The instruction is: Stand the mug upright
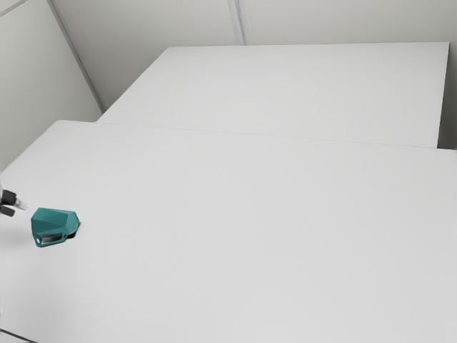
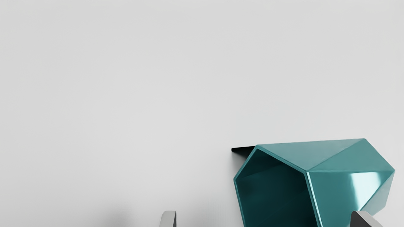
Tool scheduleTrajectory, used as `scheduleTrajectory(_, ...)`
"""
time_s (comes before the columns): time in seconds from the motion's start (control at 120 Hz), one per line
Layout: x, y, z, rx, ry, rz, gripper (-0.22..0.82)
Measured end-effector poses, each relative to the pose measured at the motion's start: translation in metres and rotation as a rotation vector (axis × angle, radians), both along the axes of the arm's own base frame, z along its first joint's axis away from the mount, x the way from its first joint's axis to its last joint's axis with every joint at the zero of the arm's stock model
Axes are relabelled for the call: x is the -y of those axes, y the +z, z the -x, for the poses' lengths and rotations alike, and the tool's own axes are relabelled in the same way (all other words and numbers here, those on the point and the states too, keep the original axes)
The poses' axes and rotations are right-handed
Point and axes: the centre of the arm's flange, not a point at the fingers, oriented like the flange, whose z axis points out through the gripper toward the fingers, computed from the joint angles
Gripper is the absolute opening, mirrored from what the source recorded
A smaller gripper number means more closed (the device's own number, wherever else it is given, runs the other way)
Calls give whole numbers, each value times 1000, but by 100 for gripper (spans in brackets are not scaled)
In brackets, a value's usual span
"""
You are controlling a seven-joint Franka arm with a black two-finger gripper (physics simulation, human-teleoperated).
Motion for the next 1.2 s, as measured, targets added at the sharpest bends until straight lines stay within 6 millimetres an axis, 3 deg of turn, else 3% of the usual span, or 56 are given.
scheduleTrajectory(0.3, 19, -29, 15, 111, 48, 163, 60)
scheduleTrajectory(0.792, 36, -52, 27, 196, 92, 349, 60)
scheduleTrajectory(1.2, 53, -67, 11, 224, 63, 445, 60)
